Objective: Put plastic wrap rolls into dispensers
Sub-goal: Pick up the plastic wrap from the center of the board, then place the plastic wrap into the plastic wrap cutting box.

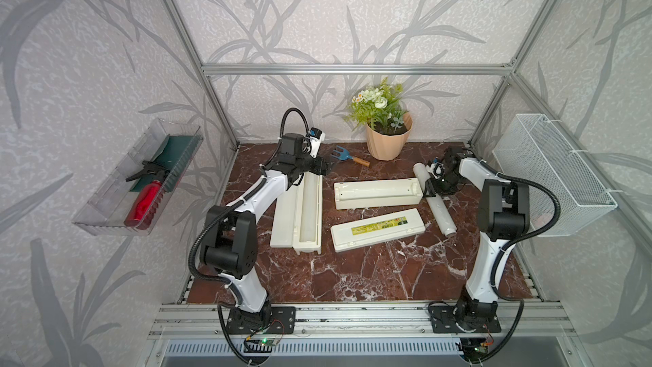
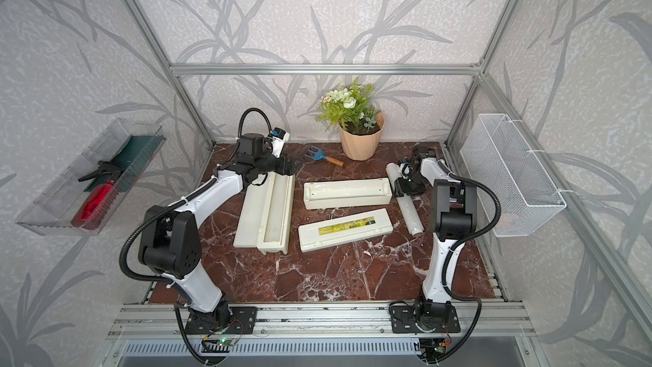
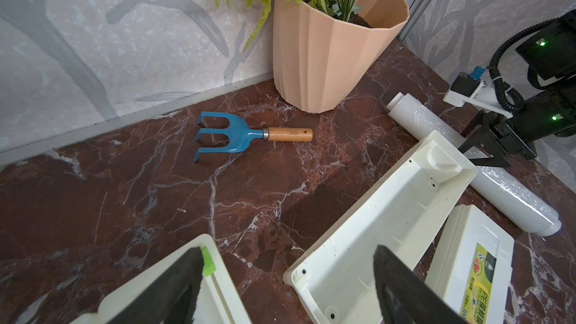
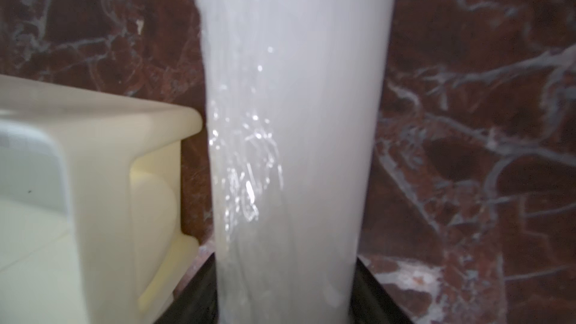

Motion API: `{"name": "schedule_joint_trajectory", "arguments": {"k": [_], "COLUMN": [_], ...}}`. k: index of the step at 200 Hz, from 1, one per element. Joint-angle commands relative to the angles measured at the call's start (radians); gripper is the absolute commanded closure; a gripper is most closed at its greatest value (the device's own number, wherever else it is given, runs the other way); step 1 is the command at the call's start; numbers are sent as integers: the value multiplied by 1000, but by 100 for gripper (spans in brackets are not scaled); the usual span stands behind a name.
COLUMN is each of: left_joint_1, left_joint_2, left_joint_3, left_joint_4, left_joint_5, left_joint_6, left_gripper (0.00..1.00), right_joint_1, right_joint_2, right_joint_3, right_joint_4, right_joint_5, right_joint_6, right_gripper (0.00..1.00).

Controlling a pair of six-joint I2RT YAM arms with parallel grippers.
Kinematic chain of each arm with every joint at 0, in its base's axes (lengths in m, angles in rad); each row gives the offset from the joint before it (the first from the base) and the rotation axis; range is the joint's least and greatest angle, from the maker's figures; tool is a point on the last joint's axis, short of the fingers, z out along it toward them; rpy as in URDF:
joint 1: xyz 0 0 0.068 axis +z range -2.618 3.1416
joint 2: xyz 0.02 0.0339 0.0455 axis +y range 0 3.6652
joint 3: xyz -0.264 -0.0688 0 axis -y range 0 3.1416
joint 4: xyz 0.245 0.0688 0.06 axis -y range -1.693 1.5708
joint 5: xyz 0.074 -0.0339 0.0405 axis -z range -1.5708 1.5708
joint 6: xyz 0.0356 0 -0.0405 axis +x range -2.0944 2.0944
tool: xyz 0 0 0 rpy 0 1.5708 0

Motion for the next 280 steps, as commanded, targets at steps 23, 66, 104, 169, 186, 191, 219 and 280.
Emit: {"name": "schedule_joint_trajectory", "arguments": {"k": [23, 66, 104, 169, 186, 191, 219, 280], "left_joint_1": [-9, -9, -8, -5, -2, 0, 17, 86], "left_joint_2": [18, 14, 3, -9, -14, -15, -35, -127], "left_joint_3": [42, 47, 44, 43, 40, 40, 35, -46], "left_joint_4": [-41, -75, -89, -101, -111, -114, -133, -116], "left_joint_5": [-16, -28, -37, -49, -62, -66, -124, -150], "left_joint_6": [29, 48, 59, 69, 72, 72, 62, 21], "left_gripper": [13, 12, 11, 11, 11, 11, 11, 11], "right_joint_1": [-2, -1, 3, 147, 211, 230, 321, 363], "right_joint_2": [104, 67, -121, -284, -303, -307, -316, -241], "right_joint_3": [96, 109, 69, 108, 117, 115, 69, 77], "right_joint_4": [-57, -42, 43, 54, 78, 90, 229, 350], "right_joint_5": [67, 24, -87, -66, -80, -86, -101, -305], "right_joint_6": [-62, -104, -171, -447, -547, -576, -698, -834], "right_gripper": [43, 60, 65, 71, 70, 70, 66, 66]}}
